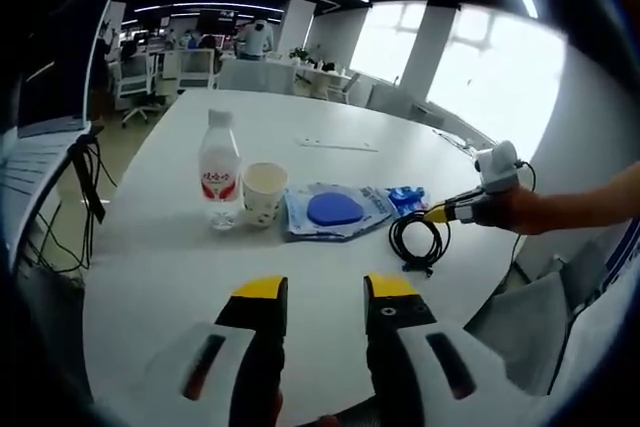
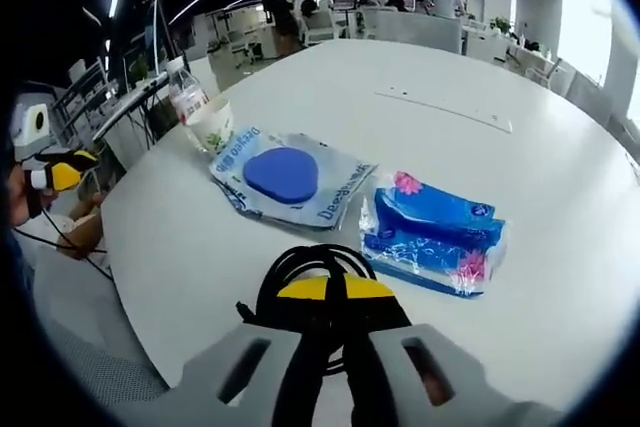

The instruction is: Arrange the tabletop items into an orderly group along one side of the table until the central work area is clear of visible clutter.

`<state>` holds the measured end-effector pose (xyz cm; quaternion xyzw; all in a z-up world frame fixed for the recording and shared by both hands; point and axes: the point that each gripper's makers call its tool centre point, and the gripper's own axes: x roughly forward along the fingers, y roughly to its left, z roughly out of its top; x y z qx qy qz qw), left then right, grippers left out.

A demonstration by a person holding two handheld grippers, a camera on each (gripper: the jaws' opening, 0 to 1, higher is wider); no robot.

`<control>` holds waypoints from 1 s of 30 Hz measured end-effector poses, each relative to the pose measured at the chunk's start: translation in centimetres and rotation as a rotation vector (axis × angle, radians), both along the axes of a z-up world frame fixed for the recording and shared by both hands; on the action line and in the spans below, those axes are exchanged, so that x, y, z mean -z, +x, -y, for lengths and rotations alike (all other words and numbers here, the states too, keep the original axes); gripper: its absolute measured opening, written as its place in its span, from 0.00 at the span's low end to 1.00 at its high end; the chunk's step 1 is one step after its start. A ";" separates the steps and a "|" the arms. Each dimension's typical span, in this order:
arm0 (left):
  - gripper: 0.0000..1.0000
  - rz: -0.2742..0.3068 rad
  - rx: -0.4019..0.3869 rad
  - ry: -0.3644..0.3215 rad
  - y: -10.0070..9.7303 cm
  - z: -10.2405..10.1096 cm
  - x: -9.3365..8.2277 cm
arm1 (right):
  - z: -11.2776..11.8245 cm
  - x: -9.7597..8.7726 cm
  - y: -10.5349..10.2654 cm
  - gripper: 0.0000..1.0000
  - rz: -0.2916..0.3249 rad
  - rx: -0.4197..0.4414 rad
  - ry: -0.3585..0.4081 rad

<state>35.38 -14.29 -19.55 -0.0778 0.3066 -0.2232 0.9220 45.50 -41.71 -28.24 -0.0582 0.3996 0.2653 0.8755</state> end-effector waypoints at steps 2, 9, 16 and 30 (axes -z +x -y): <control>0.29 0.001 -0.002 0.003 0.1 -0.1 -0.1 | 0.0 0.2 0.2 0.00 -0.005 0.002 -0.001; 0.29 -0.003 -0.008 0.006 0.2 -0.2 0.1 | 0.0 1.1 0.5 0.00 -0.026 -0.011 -0.011; 0.29 -0.011 -0.013 0.017 0.1 -0.5 0.2 | 0.6 1.8 0.7 0.00 -0.042 -0.009 -0.019; 0.29 -0.015 -0.016 0.024 0.3 -0.6 0.0 | 1.1 2.3 1.1 0.01 -0.050 -0.008 -0.032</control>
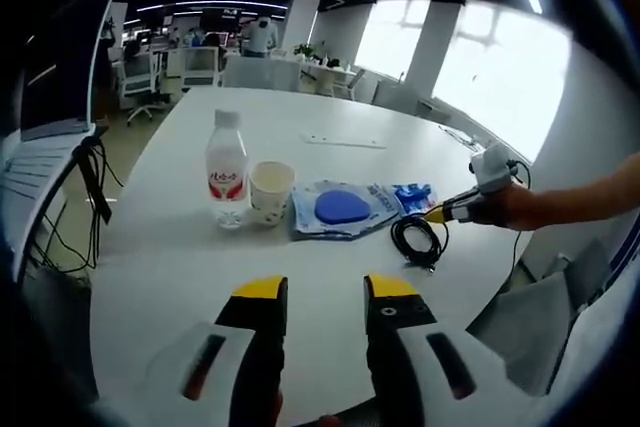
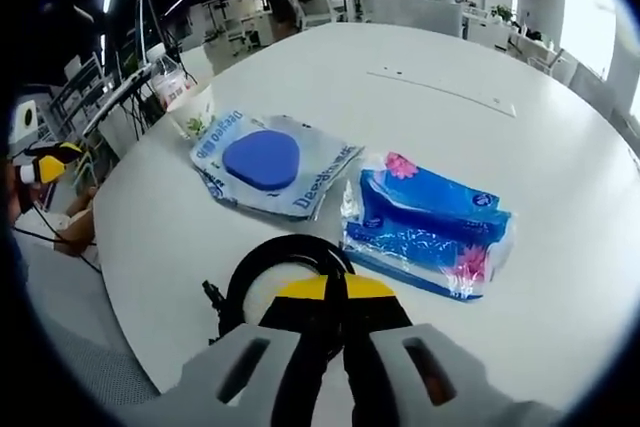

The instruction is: Arrange the tabletop items into an orderly group along one side of the table until the central work area is clear of visible clutter.

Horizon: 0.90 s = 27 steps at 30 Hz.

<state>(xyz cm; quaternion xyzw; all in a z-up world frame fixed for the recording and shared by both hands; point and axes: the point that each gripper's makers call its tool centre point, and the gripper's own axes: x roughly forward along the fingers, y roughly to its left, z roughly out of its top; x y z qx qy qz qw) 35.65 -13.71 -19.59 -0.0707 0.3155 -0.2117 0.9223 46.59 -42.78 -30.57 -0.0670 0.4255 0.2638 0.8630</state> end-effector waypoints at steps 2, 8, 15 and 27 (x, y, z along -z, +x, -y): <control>0.29 0.001 -0.001 0.002 0.0 0.0 -0.1 | 0.0 -0.1 -0.1 0.01 -0.001 -0.003 -0.001; 0.29 0.001 0.006 0.003 -0.1 0.3 0.0 | 0.2 -0.1 -0.3 0.01 0.000 -0.002 0.003; 0.29 0.006 0.010 0.001 0.0 0.6 -0.3 | 0.7 -0.8 -0.5 0.00 0.008 0.001 0.012; 0.29 0.018 0.030 -0.004 0.5 1.4 -0.7 | 0.6 -2.8 -2.3 0.07 0.053 -0.024 0.057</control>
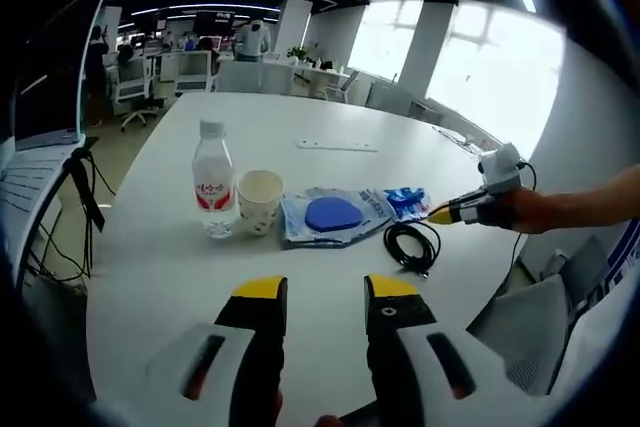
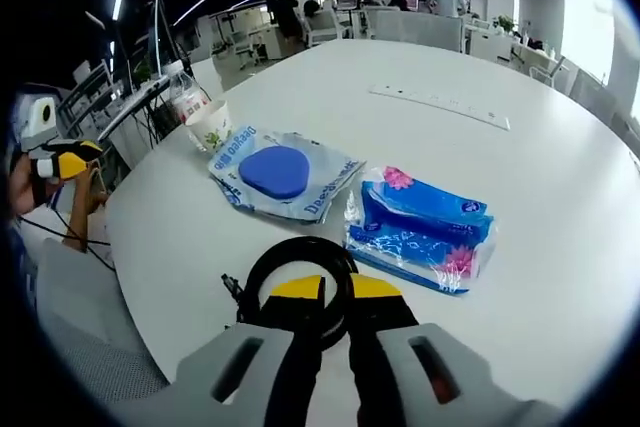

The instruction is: Arrange the tabletop items into an orderly group along one side of the table until the central work area is clear of visible clutter.

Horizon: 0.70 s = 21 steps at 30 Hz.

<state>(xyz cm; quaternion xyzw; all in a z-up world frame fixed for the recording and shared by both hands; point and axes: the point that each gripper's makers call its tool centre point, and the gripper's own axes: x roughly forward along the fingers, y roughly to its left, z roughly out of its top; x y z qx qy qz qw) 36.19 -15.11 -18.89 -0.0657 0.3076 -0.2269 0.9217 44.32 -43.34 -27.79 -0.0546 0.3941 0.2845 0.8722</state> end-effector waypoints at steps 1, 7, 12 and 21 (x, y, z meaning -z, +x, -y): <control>0.29 0.001 0.002 0.001 0.0 0.0 0.0 | 0.0 -0.1 -0.3 0.08 0.001 -0.004 0.000; 0.29 0.005 0.013 0.003 0.2 0.3 0.0 | 0.8 -0.5 -1.4 0.11 0.015 -0.012 0.009; 0.30 0.005 0.019 0.003 0.2 0.3 0.1 | 1.3 -2.0 -2.3 0.15 0.048 -0.004 0.046; 0.31 0.004 0.038 0.006 0.2 0.8 0.0 | 2.3 -3.8 -4.5 0.23 0.085 -0.014 0.074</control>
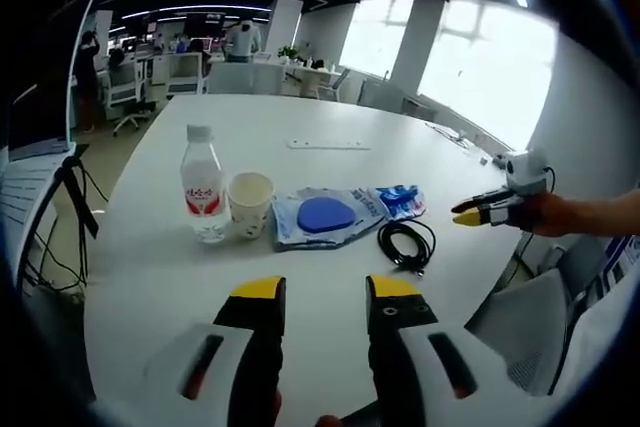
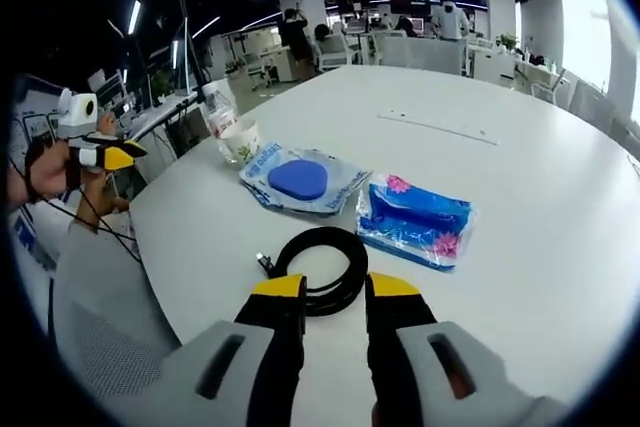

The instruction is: Arrange the tabletop items into an orderly group along one side of the table until the central work area is clear of visible clutter.

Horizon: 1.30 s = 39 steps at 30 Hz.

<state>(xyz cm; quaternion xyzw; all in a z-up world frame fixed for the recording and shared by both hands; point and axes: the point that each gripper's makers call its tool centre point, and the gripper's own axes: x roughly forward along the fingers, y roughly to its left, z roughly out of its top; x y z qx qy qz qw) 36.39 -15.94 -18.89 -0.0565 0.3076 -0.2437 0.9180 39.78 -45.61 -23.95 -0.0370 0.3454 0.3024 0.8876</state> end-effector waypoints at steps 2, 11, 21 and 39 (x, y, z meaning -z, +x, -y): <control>0.31 0.001 0.004 0.000 0.1 0.1 0.0 | 0.1 -0.2 -0.4 0.25 0.006 -0.002 0.004; 0.31 -0.006 0.029 0.006 0.0 0.9 0.3 | 0.8 -0.7 -2.4 0.33 0.015 -0.006 0.021; 0.32 -0.014 0.047 0.009 -0.8 2.1 0.7 | 0.9 -0.8 -4.6 0.41 0.028 -0.029 0.033; 0.33 -0.029 0.051 0.013 -1.4 2.2 1.4 | 0.5 -0.1 -5.5 0.42 0.003 -0.038 0.033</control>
